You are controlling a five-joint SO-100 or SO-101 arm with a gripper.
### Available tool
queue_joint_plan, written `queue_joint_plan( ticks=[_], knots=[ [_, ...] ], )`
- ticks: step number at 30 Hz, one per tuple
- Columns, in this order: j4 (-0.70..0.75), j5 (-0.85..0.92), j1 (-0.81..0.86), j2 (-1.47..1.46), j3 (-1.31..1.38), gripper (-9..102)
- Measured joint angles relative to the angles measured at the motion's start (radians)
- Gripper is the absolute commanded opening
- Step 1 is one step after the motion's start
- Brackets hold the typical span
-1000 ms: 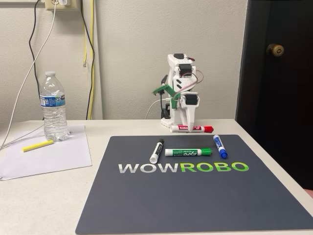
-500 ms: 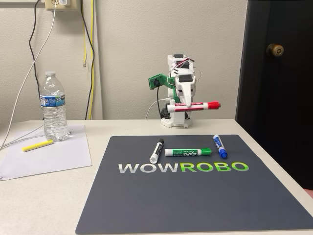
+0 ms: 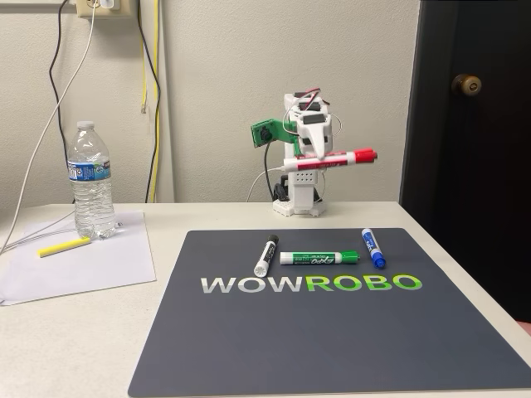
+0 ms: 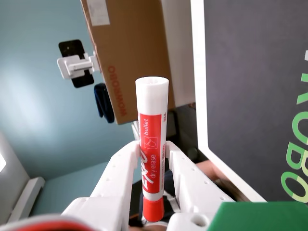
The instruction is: Pick up the red marker.
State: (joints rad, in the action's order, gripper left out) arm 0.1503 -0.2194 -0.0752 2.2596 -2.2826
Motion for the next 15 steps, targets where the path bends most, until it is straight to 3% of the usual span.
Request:
queue_joint_plan(
  ticks=[12, 15],
  knots=[
    [-0.048, -0.011, 0.02, 0.015, 0.002, 5],
    [0.017, 0.054, 0.025, 0.015, 0.049, 5]
  ],
)
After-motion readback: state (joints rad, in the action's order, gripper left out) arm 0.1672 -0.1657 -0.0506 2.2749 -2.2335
